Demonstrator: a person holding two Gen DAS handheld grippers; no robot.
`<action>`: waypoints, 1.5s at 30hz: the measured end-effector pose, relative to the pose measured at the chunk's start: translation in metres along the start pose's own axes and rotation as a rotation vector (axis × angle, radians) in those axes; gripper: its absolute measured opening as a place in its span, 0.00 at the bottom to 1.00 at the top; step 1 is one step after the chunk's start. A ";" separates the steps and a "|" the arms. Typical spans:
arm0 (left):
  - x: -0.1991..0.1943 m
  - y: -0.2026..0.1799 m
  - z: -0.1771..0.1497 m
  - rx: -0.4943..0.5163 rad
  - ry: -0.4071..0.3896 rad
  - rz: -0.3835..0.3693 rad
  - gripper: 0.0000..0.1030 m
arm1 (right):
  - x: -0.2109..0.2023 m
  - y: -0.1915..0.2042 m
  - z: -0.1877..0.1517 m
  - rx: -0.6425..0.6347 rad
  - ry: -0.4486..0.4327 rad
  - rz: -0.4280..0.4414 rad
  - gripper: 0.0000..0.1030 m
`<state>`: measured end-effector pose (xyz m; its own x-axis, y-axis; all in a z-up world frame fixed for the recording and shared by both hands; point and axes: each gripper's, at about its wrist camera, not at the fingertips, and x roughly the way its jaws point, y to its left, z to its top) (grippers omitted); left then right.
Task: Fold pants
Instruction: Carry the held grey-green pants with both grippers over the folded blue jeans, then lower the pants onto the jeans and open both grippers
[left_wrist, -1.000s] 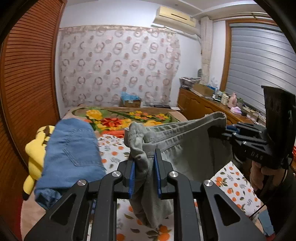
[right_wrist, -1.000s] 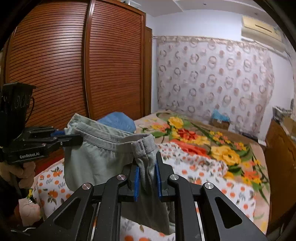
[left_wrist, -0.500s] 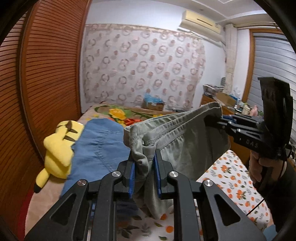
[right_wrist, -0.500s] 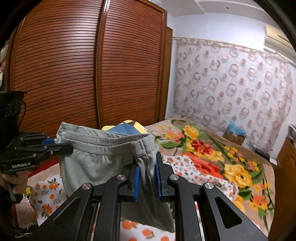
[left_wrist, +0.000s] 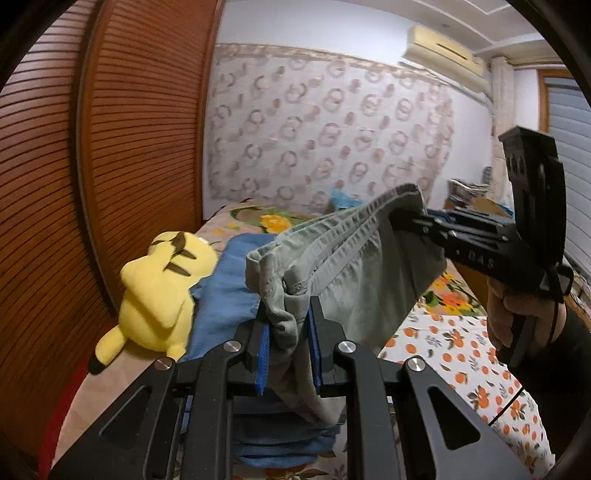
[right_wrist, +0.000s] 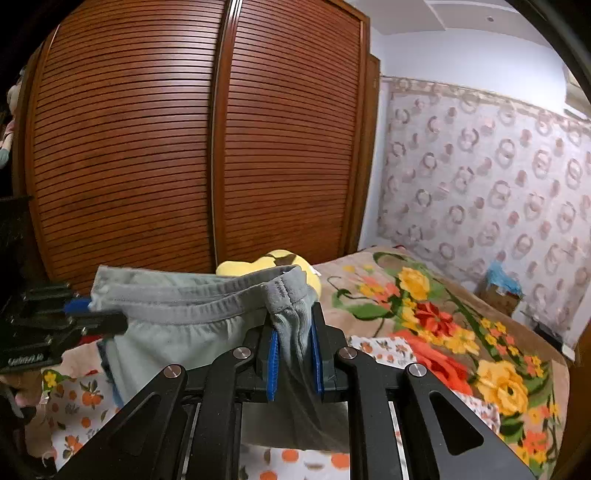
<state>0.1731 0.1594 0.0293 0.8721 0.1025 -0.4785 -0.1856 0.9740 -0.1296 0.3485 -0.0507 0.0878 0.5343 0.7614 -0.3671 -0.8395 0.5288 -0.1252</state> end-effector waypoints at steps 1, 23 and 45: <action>0.001 0.003 -0.003 -0.016 0.003 0.015 0.18 | 0.005 -0.001 0.002 -0.007 -0.001 0.011 0.14; 0.015 0.026 -0.034 -0.157 0.052 0.171 0.19 | 0.111 -0.014 0.017 -0.092 0.103 0.234 0.14; 0.027 0.028 -0.020 -0.072 0.079 0.185 0.48 | 0.036 -0.055 -0.003 0.076 0.120 0.223 0.45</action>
<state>0.1828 0.1853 -0.0047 0.7828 0.2592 -0.5657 -0.3732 0.9231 -0.0934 0.4134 -0.0537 0.0784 0.3175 0.8146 -0.4854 -0.9228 0.3832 0.0393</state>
